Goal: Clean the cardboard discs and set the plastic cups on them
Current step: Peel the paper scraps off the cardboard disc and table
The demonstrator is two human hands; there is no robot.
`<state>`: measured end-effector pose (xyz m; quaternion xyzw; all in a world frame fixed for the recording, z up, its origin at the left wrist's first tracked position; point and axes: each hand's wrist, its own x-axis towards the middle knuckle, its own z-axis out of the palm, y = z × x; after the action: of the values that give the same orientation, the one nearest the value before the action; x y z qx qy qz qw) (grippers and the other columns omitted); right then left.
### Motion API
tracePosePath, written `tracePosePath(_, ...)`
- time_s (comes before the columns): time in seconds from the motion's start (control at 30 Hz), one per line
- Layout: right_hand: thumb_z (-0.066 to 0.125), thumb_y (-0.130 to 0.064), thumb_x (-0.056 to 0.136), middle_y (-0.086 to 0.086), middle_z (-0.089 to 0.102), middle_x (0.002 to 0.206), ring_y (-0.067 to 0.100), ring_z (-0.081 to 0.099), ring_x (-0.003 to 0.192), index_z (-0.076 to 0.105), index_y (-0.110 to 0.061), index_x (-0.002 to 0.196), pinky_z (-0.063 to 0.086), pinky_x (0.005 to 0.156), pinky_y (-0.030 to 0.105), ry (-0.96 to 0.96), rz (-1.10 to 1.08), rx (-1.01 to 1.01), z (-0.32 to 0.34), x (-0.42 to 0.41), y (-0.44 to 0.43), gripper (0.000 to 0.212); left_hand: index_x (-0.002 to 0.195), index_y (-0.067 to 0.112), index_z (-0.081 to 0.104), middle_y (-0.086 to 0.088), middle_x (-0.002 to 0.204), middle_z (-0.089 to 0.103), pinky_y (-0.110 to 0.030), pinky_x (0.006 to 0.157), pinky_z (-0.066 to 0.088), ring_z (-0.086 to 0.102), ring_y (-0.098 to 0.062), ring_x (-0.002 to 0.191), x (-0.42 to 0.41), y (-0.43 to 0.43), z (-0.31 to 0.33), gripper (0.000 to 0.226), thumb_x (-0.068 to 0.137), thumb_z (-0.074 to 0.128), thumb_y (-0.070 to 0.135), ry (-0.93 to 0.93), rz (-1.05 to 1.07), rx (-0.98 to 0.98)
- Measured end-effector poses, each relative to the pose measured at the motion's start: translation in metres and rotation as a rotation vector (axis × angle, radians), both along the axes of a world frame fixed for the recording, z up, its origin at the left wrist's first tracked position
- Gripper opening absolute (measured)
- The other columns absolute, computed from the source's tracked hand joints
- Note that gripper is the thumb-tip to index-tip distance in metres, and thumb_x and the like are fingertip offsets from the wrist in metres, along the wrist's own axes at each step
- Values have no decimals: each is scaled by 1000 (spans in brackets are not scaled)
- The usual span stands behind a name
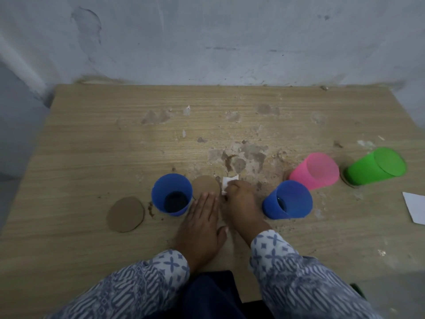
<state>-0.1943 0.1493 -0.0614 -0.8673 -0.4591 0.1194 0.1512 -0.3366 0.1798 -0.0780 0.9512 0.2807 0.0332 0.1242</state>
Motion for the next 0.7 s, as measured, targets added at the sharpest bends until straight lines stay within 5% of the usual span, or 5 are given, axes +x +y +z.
tracePosePath(0.23, 49, -18, 89, 17, 49, 132, 29, 48, 120, 33, -5, 139, 38, 100, 33, 57, 102, -158, -11, -6, -15, 54, 138, 4, 44, -14, 143, 45, -35, 113, 16, 40, -28, 134, 0, -1, 0, 66, 86, 39, 45, -8, -1, -5)
tracePosePath(0.3, 48, -17, 92, 14, 50, 130, 26, 47, 121, 41, -8, 135, 34, 102, 30, 47, 138, -114, -9, -4, -20, 45, 139, 4, 42, -14, 144, 45, -35, 113, 14, 37, -27, 136, 1, 0, 1, 67, 86, 39, 45, -8, 2, -11)
tracePosePath(0.47, 41, -24, 95, 7, 57, 92, 22, 54, 82, 56, -13, 89, 38, 61, 28, -14, 33, -27, 8, 0, -4, 19, 138, 4, 45, -12, 144, 45, -34, 110, 18, 36, -25, 136, 0, 0, 2, 69, 84, 40, 48, 28, 11, -8)
tracePosePath(0.6, 44, -6, 91, 15, 53, 107, 31, 49, 101, 56, -3, 105, 38, 82, 32, 10, 31, -181, 4, 2, 3, 18, 138, 3, 45, -12, 145, 44, -34, 110, 16, 27, -22, 136, 1, 0, 2, 70, 85, 40, 48, 13, 15, -8)
tracePosePath(0.7, 48, -12, 89, 11, 57, 103, 27, 53, 97, 57, -9, 101, 35, 76, 26, 50, 27, -132, 4, 1, 6, 16, 137, 4, 45, -12, 144, 45, -34, 110, 17, 34, -25, 137, 0, -1, 3, 69, 84, 40, 48, 9, 15, -4)
